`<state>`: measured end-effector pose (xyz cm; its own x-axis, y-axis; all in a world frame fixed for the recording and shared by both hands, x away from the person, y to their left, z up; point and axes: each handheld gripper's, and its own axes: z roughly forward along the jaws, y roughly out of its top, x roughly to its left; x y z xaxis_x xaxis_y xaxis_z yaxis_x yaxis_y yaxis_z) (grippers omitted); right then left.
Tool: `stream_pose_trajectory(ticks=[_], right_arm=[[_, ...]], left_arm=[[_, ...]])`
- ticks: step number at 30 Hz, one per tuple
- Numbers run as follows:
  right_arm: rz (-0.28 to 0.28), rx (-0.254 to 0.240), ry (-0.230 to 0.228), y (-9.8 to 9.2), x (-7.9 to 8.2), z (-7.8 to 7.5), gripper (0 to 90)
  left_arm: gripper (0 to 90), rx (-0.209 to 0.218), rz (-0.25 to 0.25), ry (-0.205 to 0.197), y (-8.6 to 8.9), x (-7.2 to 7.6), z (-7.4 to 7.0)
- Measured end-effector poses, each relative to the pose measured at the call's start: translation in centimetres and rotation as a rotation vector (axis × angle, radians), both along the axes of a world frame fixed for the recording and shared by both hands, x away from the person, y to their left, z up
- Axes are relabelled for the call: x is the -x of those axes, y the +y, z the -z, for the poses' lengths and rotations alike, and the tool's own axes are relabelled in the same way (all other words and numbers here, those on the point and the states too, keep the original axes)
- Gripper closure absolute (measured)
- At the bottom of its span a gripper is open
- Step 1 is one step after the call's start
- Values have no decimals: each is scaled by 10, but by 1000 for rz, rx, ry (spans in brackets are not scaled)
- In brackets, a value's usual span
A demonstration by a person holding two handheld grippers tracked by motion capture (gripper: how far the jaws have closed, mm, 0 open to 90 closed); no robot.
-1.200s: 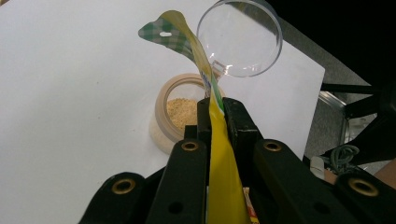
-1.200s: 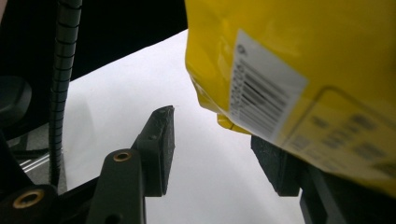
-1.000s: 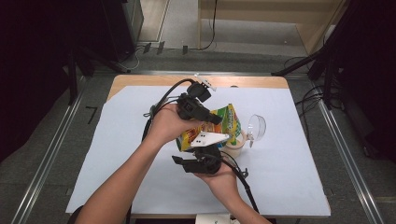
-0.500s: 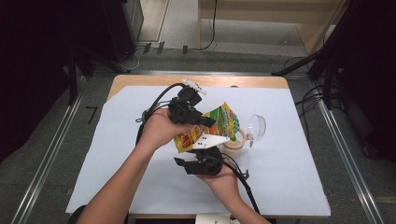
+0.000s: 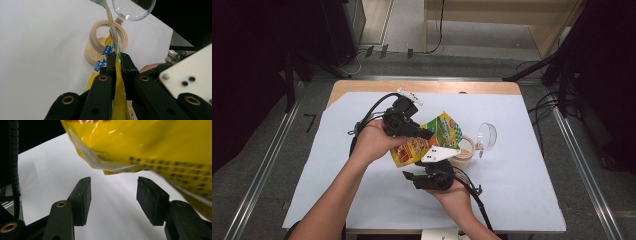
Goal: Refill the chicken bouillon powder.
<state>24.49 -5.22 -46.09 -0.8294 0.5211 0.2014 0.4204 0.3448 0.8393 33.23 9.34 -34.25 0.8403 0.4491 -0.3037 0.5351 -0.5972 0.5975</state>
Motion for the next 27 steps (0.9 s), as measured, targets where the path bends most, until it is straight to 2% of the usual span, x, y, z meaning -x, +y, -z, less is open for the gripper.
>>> stream_pose_trajectory(ticks=[8, 17, 27], right_arm=[[6, -15, -14, -7, 2, -1, 473], [-2, 3, 1, -7, 0, 3, 486], [-7, 27, 6, -6, 0, 6, 490]], left_arm=[[882, 3, 12, 35, 6, -2, 6], [882, 1, 27, 42, 9, -2, 12], [872, -5, 1, 63, 23, -1, 22]])
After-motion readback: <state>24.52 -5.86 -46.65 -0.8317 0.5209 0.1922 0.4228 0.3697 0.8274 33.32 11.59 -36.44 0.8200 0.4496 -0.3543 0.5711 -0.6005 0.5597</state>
